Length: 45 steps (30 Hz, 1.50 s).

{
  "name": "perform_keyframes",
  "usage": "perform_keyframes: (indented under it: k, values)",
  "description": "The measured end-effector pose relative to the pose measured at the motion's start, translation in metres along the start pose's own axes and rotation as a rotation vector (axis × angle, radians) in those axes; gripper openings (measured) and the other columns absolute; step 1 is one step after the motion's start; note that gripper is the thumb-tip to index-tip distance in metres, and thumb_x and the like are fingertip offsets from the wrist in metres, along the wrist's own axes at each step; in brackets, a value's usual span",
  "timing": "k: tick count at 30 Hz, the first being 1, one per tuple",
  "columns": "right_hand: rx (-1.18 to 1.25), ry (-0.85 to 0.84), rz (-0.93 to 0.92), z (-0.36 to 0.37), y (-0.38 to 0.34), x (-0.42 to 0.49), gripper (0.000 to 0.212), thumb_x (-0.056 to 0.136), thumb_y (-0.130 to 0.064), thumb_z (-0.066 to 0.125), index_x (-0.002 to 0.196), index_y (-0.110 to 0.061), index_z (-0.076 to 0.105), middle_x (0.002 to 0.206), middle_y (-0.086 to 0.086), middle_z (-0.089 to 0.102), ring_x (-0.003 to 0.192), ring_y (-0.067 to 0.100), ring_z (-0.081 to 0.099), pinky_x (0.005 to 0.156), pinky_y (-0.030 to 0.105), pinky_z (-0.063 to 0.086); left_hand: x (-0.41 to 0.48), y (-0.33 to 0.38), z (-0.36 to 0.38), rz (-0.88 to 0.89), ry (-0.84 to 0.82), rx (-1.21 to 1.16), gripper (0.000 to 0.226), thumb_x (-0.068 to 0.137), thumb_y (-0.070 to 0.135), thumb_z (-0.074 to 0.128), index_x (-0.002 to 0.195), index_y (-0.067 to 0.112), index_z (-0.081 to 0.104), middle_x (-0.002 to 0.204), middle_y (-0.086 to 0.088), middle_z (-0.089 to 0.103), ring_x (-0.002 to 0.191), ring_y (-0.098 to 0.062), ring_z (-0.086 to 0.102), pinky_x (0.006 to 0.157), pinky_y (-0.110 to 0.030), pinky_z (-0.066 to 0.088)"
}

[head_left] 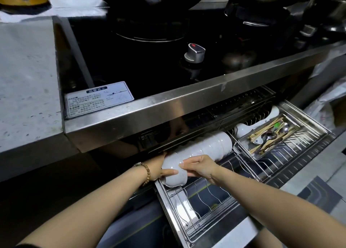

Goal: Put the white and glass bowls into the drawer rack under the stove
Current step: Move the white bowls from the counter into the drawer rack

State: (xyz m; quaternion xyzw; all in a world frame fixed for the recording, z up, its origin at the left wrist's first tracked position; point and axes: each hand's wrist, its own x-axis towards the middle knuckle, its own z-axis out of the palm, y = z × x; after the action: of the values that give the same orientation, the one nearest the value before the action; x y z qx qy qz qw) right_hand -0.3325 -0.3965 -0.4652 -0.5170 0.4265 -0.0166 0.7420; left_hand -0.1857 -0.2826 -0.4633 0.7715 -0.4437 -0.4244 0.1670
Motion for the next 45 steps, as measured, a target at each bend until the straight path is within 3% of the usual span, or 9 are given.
perform_keyframes:
  k: [4, 8, 11, 18, 26, 29, 34, 42, 45]
  values:
    - [-0.013, 0.073, 0.0, -0.001, 0.002, 0.004, 0.031, 0.074, 0.001, 0.075, 0.099, 0.015, 0.064, 0.078, 0.018, 0.069, 0.064, 0.017, 0.069, 0.065, 0.023, 0.06, 0.013, 0.002, 0.002, -0.039, -0.026, 0.002, 0.091, 0.081, 0.042, 0.066, 0.146, 0.005, 0.015, 0.15, -0.01, 0.032, 0.135, -0.023, 0.035, 0.111, -0.027, 0.028]
    - [-0.07, 0.112, -0.002, 0.001, 0.003, 0.008, 0.024, 0.073, 0.001, 0.076, 0.092, 0.012, 0.066, 0.054, 0.005, 0.068, 0.046, 0.008, 0.065, 0.048, 0.015, 0.052, 0.021, 0.002, 0.002, -0.051, -0.024, -0.014, 0.092, 0.081, 0.036, 0.068, 0.147, 0.003, 0.011, 0.153, -0.012, 0.026, 0.138, -0.023, 0.03, 0.111, -0.025, 0.025]
    - [-0.122, 0.133, -0.012, 0.004, 0.003, 0.01, 0.016, 0.07, -0.003, 0.079, 0.08, 0.005, 0.069, 0.045, -0.001, 0.065, 0.04, 0.005, 0.061, 0.044, 0.013, 0.049, 0.023, 0.0, 0.002, -0.057, -0.029, -0.012, 0.093, 0.081, 0.036, 0.067, 0.147, 0.004, 0.01, 0.154, -0.011, 0.024, 0.139, -0.023, 0.027, 0.11, -0.025, 0.023]
    - [-0.202, 0.201, -0.022, -0.001, 0.004, 0.011, 0.032, 0.065, -0.014, 0.085, 0.08, 0.011, 0.07, 0.046, 0.007, 0.063, 0.036, 0.011, 0.053, 0.048, 0.02, 0.047, 0.023, -0.004, 0.003, -0.066, -0.016, 0.003, 0.096, 0.079, 0.042, 0.069, 0.147, 0.005, 0.012, 0.152, -0.011, 0.027, 0.138, -0.024, 0.03, 0.113, -0.03, 0.026]
    - [-0.179, 0.194, 0.03, -0.01, 0.003, 0.015, 0.038, 0.07, -0.016, 0.082, 0.091, 0.013, 0.068, 0.059, 0.009, 0.068, 0.041, 0.007, 0.06, 0.047, 0.016, 0.052, 0.027, -0.002, 0.003, -0.086, -0.01, 0.011, 0.094, 0.08, 0.046, 0.065, 0.147, 0.005, 0.013, 0.153, -0.012, 0.025, 0.139, -0.024, 0.029, 0.115, -0.033, 0.024]
    - [-0.203, 0.198, 0.03, -0.01, 0.004, 0.015, 0.035, 0.07, -0.018, 0.082, 0.086, 0.011, 0.069, 0.066, 0.012, 0.068, 0.045, 0.009, 0.061, 0.049, 0.017, 0.053, 0.026, -0.002, 0.004, -0.085, -0.006, 0.001, 0.093, 0.081, 0.044, 0.065, 0.147, 0.006, 0.012, 0.153, -0.011, 0.025, 0.139, -0.023, 0.028, 0.113, -0.031, 0.024]
    - [-0.27, 0.174, 0.012, -0.009, 0.001, 0.01, 0.025, 0.071, -0.019, 0.081, 0.067, 0.001, 0.067, 0.059, 0.009, 0.066, 0.046, 0.012, 0.058, 0.042, 0.016, 0.046, 0.018, 0.001, 0.006, -0.076, 0.042, 0.041, 0.094, 0.081, 0.047, 0.064, 0.149, 0.01, 0.009, 0.155, -0.009, 0.022, 0.14, -0.023, 0.028, 0.111, -0.028, 0.025]
    - [-0.256, 0.144, -0.086, -0.012, -0.017, -0.013, 0.013, 0.08, -0.008, 0.072, 0.074, 0.0, 0.063, 0.048, 0.002, 0.062, 0.041, 0.01, 0.057, 0.047, 0.02, 0.052, -0.008, 0.012, 0.001, -0.018, 0.141, 0.074, 0.072, 0.084, 0.039, 0.064, 0.141, 0.011, 0.031, 0.144, -0.009, 0.042, 0.129, -0.022, 0.044, 0.1, -0.022, 0.033]
    - [-0.273, 0.156, -0.133, -0.02, -0.027, -0.028, 0.014, 0.082, -0.01, 0.07, 0.07, -0.005, 0.064, 0.056, 0.003, 0.064, 0.053, 0.011, 0.059, 0.062, 0.024, 0.054, -0.02, 0.019, -0.004, -0.016, 0.16, 0.092, 0.075, 0.085, 0.042, 0.06, 0.144, 0.011, 0.027, 0.148, -0.008, 0.037, 0.133, -0.022, 0.04, 0.105, -0.024, 0.031]
